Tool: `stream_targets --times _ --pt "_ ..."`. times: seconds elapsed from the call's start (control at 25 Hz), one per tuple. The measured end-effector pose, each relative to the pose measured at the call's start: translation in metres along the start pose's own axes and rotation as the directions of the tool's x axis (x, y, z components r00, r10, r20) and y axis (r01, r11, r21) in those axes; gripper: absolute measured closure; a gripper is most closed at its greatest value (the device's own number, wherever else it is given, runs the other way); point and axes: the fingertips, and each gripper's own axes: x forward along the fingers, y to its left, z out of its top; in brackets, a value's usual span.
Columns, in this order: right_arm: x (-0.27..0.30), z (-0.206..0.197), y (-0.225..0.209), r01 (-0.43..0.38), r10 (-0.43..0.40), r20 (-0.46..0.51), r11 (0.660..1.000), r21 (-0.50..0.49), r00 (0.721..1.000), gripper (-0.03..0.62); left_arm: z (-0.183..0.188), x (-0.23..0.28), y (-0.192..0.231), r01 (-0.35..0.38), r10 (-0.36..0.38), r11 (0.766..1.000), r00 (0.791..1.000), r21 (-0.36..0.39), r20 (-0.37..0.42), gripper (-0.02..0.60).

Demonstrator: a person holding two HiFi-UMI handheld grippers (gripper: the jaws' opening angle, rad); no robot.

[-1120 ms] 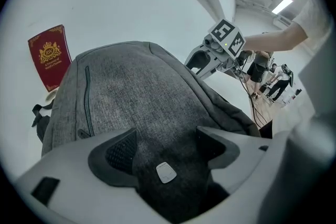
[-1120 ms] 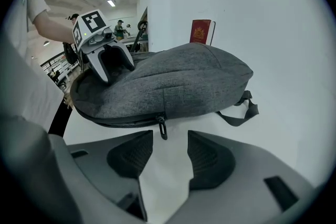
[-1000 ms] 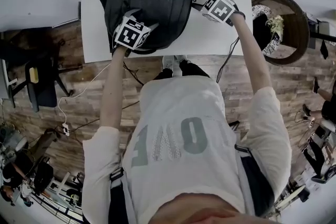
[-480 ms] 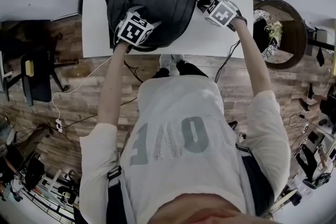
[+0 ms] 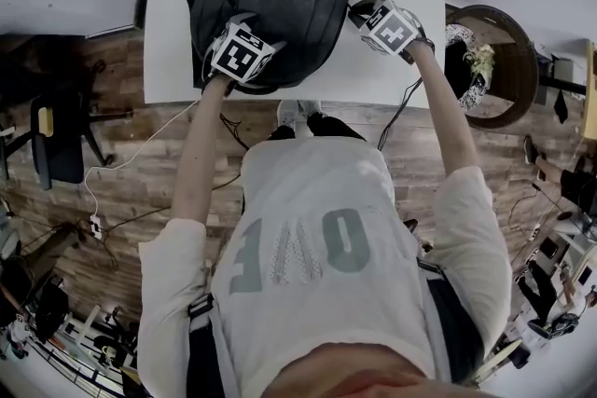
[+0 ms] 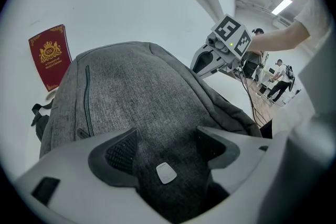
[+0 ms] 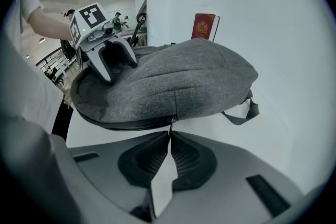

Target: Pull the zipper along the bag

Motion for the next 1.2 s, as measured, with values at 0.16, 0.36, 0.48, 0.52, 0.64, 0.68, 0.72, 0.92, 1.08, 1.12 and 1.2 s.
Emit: stream_targets --times 0.16,0.36,0.48,0.52,0.64,0.68,0.72,0.92,1.08,1.12,1.2 --pt "-0.0008 0.0096 -0.0068 0.027 -0.027 0.023 1.000 0.004 0.999 0.560 0.0020 0.0003 0.0002 0.003 -0.003 1.000 1.000 0.003 0.008 0.216" --pt "0.0016 0.0061 -0.0046 -0.001 0.001 -0.007 1.000 -0.006 1.000 0.560 0.0023 0.0009 0.0001 0.001 -0.001 1.000 1.000 0.008 0.007 0.216" --pt "0.0032 0.0067 -0.0044 0.047 -0.047 -0.015 0.998 -0.047 0.999 0.562 0.0019 0.0006 0.0001 0.003 -0.003 1.000 1.000 0.011 0.007 0.216" --pt "0.0032 0.0076 -0.0046 0.079 -0.080 -0.018 0.994 -0.079 0.997 0.562 0.0017 0.0002 0.0001 0.002 -0.002 1.000 1.000 0.010 0.006 0.216" --pt "0.0022 0.0084 -0.0053 0.197 -0.204 -0.023 0.966 -0.169 0.979 0.562 0.0002 -0.0001 0.0003 0.000 0.000 1.000 1.000 0.005 0.002 0.216" --pt "0.0019 0.0080 -0.0054 0.228 -0.236 -0.023 0.956 -0.184 0.971 0.562 0.0003 0.0001 0.0005 -0.001 0.001 1.000 1.000 0.006 0.002 0.216" --pt "0.0015 0.0075 -0.0054 0.249 -0.257 -0.022 0.950 -0.187 0.966 0.562 0.0008 0.0005 0.0008 -0.002 0.002 1.000 1.000 0.008 0.005 0.216" --pt "-0.0024 0.0033 -0.0016 0.256 -0.262 -0.028 0.956 -0.142 0.965 0.562 0.0004 0.0014 0.0012 -0.002 0.002 1.000 1.000 0.002 0.009 0.216" --pt "-0.0038 0.0022 -0.0002 0.281 -0.289 -0.038 0.949 -0.144 0.957 0.562 -0.0001 0.0022 0.0017 -0.002 0.002 1.000 1.000 0.002 0.010 0.216" --pt "-0.0040 0.0020 -0.0004 0.289 -0.298 -0.041 0.946 -0.149 0.954 0.562 0.0006 0.0023 0.0018 -0.002 0.002 1.000 1.000 0.004 0.012 0.216" --pt "-0.0041 0.0010 0.0009 0.292 -0.303 -0.048 0.943 -0.160 0.952 0.562 0.0011 0.0021 0.0015 -0.001 0.001 1.000 1.000 0.001 0.011 0.216"
